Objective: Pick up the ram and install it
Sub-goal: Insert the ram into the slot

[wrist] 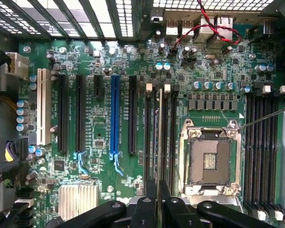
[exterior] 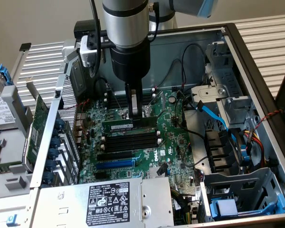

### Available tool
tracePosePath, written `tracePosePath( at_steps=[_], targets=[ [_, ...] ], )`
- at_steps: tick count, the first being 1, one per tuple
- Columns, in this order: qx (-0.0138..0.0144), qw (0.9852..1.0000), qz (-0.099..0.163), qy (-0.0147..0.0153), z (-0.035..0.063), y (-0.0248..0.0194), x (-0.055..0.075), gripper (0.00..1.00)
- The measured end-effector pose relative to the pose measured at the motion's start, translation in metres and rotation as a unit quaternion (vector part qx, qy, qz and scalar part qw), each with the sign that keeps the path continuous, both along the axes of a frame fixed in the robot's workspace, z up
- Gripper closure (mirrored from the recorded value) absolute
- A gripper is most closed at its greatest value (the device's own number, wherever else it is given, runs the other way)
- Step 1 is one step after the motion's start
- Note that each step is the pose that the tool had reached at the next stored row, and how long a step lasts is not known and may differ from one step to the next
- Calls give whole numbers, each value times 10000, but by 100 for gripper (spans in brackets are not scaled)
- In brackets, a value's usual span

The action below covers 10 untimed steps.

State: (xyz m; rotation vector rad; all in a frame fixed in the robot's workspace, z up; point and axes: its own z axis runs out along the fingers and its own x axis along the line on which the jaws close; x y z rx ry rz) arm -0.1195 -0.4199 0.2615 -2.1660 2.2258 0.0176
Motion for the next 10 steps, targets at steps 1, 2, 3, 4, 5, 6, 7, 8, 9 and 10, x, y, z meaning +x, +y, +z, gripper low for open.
tracePosePath(
  at_steps=[1, 2, 3, 4, 5, 6, 7, 8, 9, 10],
  targets=[
    [-1, 10000, 1, -3, -17, 0, 0, 86],
    [0, 10000, 1, -7, -33, 0, 1, 86],
    [0, 10000, 1, -11, -49, 0, 0, 86],
    [0, 10000, 0, -15, -63, 0, 0, 86],
    [0, 10000, 0, -18, -78, 0, 0, 86],
    [0, 10000, 1, -19, -92, -1, 0, 86],
    [0, 10000, 1, -20, -100, -1, 0, 86],
    [0, 10000, 0, -20, -105, -4, -1, 86],
    [0, 10000, 0, -20, -109, -7, -1, 86],
    [0, 10000, 0, -20, -112, -10, 0, 86]
  ],
)
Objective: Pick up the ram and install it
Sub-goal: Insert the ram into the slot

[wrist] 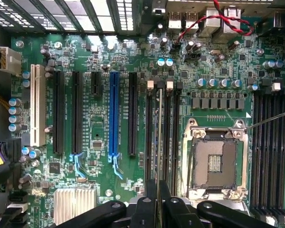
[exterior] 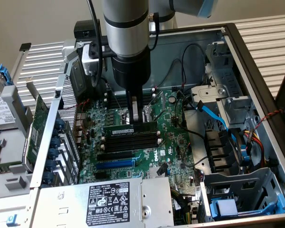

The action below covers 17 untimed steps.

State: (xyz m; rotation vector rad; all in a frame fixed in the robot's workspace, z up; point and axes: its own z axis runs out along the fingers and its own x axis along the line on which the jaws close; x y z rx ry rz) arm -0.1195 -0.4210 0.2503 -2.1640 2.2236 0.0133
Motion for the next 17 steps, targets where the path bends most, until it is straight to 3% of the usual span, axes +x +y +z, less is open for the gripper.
tracePosePath(
  at_steps=[17],
  targets=[
    [-1, 10000, 0, 0, -50, -35, 0, 86]
  ],
)
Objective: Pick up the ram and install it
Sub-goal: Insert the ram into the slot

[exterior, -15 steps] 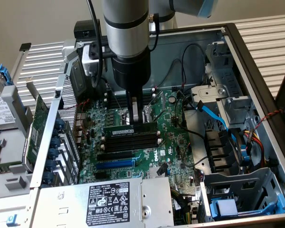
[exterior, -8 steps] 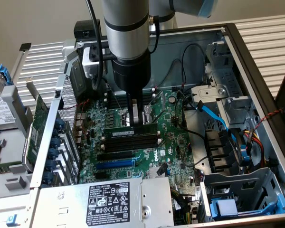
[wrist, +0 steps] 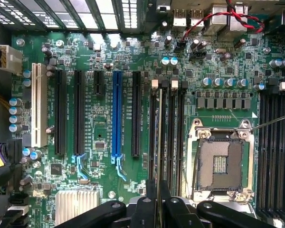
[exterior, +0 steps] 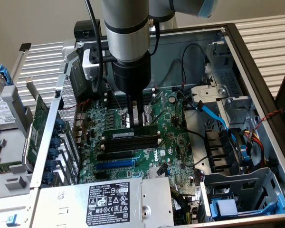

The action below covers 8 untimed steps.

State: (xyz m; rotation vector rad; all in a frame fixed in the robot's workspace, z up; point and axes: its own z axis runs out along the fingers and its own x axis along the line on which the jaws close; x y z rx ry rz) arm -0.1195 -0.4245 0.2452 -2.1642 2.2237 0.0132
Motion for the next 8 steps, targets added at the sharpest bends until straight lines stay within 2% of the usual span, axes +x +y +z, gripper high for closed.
tracePosePath(
  at_steps=[8],
  targets=[
    [0, 10000, 8, 0, -12, 1, 0, 86]
  ],
)
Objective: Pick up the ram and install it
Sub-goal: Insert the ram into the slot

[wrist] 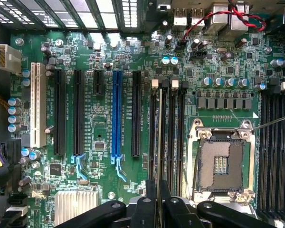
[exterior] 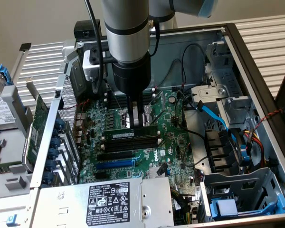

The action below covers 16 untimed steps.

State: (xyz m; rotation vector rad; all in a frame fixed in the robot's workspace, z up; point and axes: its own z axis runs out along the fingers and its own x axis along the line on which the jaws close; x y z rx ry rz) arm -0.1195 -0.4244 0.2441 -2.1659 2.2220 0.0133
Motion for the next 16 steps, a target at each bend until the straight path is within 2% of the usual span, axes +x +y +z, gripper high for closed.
tracePosePath(
  at_steps=[16],
  targets=[
    [-1, 10000, 23, 0, -35, 15, -13, 86]
  ],
)
